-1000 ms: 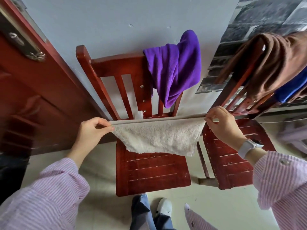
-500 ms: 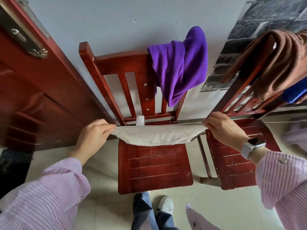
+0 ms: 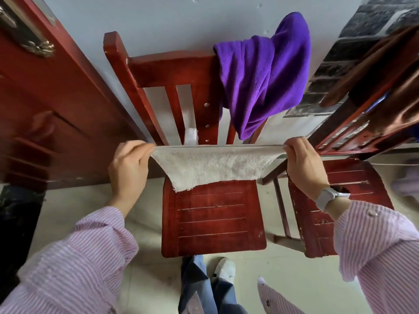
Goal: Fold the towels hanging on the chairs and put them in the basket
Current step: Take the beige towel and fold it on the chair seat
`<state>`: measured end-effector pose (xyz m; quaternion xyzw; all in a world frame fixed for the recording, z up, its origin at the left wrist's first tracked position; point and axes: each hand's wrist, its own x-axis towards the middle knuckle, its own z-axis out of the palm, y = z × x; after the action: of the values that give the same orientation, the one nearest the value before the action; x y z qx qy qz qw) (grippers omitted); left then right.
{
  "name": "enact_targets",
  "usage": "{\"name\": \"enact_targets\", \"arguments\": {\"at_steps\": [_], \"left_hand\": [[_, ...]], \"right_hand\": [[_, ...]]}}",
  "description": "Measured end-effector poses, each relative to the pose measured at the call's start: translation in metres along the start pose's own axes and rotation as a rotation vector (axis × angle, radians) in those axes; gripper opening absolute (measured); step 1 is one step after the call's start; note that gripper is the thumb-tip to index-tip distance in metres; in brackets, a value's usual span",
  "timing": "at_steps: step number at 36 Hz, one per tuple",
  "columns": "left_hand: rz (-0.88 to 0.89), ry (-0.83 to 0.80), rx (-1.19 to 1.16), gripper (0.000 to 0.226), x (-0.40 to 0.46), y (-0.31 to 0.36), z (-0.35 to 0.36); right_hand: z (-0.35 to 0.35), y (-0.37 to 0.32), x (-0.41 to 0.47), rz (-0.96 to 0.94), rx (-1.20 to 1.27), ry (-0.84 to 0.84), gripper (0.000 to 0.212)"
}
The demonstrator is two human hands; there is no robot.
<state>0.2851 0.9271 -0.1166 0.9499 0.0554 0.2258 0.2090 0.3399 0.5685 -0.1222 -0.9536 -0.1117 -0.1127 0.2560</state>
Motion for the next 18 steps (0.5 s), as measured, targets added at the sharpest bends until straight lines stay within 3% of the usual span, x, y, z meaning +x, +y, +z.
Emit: {"name": "enact_targets", "arguments": {"at_steps": [3, 7, 9, 14, 18], "left_hand": [[0.075, 0.039, -0.008, 0.014, -0.033, -0.006, -0.005], [0.042, -0.071, 0.013, 0.013, -0.09, -0.019, 0.0], [0.075, -0.183, 0.035, 0.012, -0.12, -0.027, 0.007], [0.175, -0.57, 0.089, 0.018, -0.185, -0.052, 0.027], [0.034, -0.855, 0.12, 0.017, -0.221, -0.06, 0.052]], "right_hand": [[0.004, 0.006, -0.028, -0.011, 0.03, -0.022, 0.025], [0.015, 0.013, -0.075, -0.063, 0.015, -0.091, 0.022], [0.025, 0.017, -0.1, -0.086, 0.0, -0.168, 0.021], [0.058, 0.045, -0.165, -0.011, -0.041, -0.59, 0.01], [0.084, 0.051, -0.197, 0.147, -0.097, -0.789, 0.014]]}}
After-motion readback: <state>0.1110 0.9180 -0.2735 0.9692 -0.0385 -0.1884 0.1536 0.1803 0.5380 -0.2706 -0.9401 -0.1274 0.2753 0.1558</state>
